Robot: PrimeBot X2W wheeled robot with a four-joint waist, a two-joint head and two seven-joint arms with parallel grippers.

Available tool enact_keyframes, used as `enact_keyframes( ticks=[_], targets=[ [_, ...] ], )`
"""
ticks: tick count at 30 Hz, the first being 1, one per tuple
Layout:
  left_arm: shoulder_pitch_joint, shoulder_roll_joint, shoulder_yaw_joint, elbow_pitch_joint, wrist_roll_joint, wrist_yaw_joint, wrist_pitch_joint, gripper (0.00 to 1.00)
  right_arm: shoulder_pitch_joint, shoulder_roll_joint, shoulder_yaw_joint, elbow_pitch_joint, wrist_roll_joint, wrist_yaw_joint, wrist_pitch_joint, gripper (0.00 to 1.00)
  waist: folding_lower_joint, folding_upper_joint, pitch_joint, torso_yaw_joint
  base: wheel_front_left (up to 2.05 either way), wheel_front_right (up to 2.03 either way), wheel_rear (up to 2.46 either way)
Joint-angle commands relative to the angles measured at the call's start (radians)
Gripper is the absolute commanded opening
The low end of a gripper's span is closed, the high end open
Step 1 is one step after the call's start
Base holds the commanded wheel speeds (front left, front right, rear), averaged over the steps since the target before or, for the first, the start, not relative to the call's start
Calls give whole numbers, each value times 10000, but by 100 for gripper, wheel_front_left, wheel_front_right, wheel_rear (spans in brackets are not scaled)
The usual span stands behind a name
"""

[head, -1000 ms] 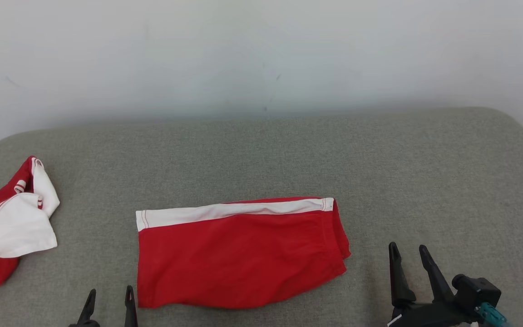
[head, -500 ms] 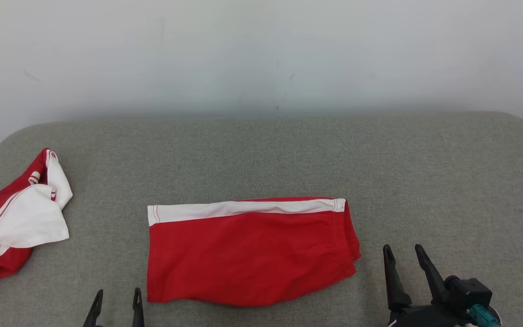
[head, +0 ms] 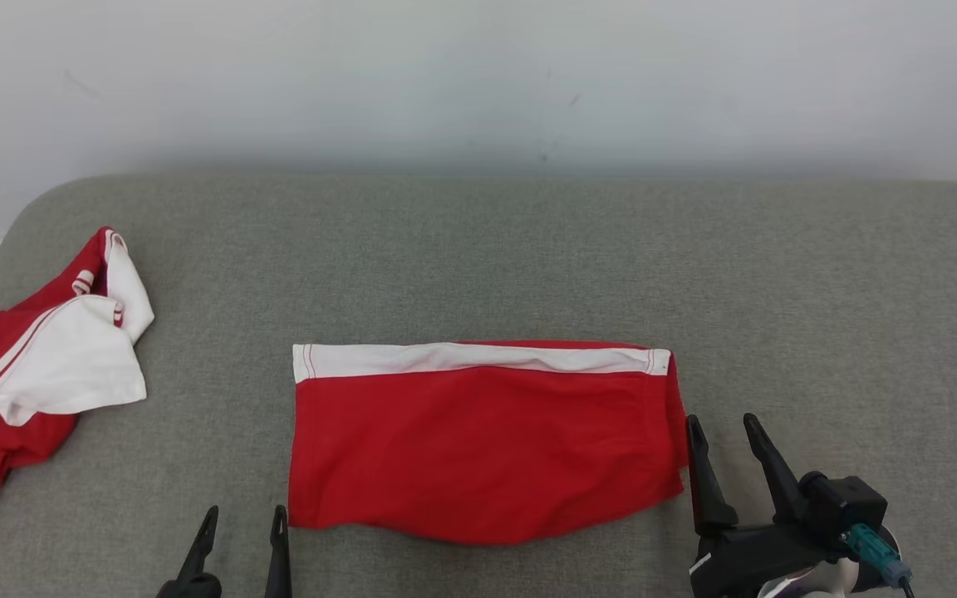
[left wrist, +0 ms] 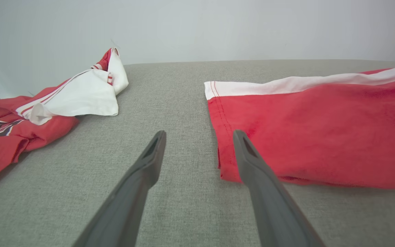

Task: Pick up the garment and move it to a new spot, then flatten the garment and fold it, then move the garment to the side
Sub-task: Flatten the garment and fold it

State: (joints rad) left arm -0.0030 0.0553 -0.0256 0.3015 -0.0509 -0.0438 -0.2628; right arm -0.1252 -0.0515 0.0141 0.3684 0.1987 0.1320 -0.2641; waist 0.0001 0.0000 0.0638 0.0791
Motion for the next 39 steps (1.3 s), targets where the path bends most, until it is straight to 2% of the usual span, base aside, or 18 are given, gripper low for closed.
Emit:
enact_keyframes(
  ticks=[1,10,19,27,28,29,30,31,32,39],
  targets=[
    [-137,-30,-47,33,-55,-12,-29,100,-213,13,5,94,51,-25,0,100,-1,0,437,393,0,0,0],
    [-519,-56,-258,204,-308,-19,-29,100,-1290,13,-156,1492,536,-25,0,100,-1,0,1190,958,0,0,0],
    [-671,-53,-473,281,-472,-35,-29,100,-1411,10,-565,2467,742,-25,2,100,-1,0,1289,1043,0,0,0],
    [-749,-51,-710,361,-548,-162,-29,100,-1274,33,128,2648,1393,-24,14,100,-1,0,1259,919,0,0,0],
    [-746,-50,-726,375,-563,-169,-29,100,-1279,36,282,2624,1499,-24,14,96,-1,0,1245,907,0,0,0],
    [-728,-51,-739,394,-561,-167,-29,100,-1274,41,433,2603,1593,-24,14,78,-1,0,1226,896,0,0,0],
    [-712,-51,-745,406,-558,-144,-29,100,-1273,39,528,2575,1666,-24,12,44,-1,0,1210,882,0,0,0],
    [-689,-51,-763,429,-555,-159,-29,100,-1274,33,570,2558,1731,-24,11,26,-1,0,1187,872,0,0,0],
    [-665,-51,-773,454,-552,-171,-29,100,-1272,25,588,2545,1791,-24,9,0,-1,0,1159,863,0,0,0],
    [-429,-52,-681,548,-388,-262,-29,100,-1149,7,104,2281,1846,-24,0,0,-1,0,840,754,0,0,0]
  ],
)
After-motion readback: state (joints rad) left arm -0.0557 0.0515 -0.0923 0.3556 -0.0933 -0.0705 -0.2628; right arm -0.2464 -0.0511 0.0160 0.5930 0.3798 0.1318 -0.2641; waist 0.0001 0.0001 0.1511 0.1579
